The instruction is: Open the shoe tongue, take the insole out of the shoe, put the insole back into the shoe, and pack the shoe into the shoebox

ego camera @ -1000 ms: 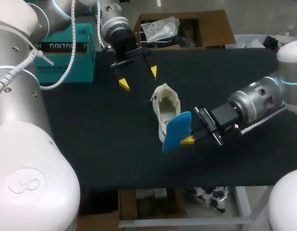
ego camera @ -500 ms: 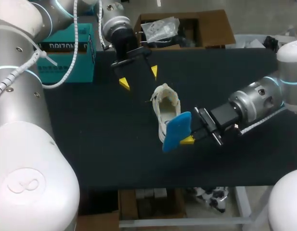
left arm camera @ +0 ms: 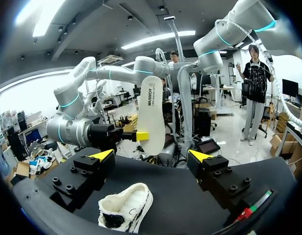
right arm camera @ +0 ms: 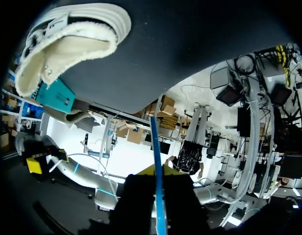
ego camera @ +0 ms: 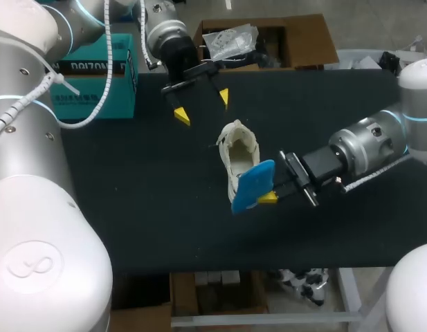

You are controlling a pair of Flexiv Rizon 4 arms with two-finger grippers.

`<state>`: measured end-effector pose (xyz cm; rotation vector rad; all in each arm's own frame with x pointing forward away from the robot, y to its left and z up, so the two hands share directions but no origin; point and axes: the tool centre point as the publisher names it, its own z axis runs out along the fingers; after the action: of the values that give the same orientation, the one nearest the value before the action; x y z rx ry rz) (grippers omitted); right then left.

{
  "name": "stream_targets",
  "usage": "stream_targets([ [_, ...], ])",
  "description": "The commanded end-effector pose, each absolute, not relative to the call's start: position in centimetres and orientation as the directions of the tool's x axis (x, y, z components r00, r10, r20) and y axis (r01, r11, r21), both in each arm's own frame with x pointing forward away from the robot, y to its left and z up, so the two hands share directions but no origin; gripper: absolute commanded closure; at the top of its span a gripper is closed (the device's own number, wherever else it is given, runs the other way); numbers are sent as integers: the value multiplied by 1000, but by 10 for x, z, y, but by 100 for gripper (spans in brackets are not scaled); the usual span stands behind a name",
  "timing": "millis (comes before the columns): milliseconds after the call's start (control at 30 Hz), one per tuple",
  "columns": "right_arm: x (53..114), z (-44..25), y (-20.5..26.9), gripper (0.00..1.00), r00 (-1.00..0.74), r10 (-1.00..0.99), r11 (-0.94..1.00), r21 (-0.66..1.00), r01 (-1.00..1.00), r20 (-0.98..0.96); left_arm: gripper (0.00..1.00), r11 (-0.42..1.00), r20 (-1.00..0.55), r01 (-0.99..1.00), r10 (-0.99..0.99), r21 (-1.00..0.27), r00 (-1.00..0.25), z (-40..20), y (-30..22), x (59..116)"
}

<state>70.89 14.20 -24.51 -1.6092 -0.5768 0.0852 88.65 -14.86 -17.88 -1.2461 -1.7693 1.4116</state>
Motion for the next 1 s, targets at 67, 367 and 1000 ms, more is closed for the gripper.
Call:
stream_targets([
  [67, 710, -251, 138, 100, 916, 309, -43, -958, 283, 257, 0, 87, -209, 333, 625, -939, -752, -182, -131, 843],
  [367, 739, -247, 128, 100, 920, 263, -41, -949, 312, 291, 0, 123, -288, 339, 312, -933, -905, -180, -117, 799],
  [1000, 780, -251, 123, 100, 946, 195, -64, -959, 276, 259, 0, 262, -310, 288, -44, -921, -950, -173, -116, 778],
])
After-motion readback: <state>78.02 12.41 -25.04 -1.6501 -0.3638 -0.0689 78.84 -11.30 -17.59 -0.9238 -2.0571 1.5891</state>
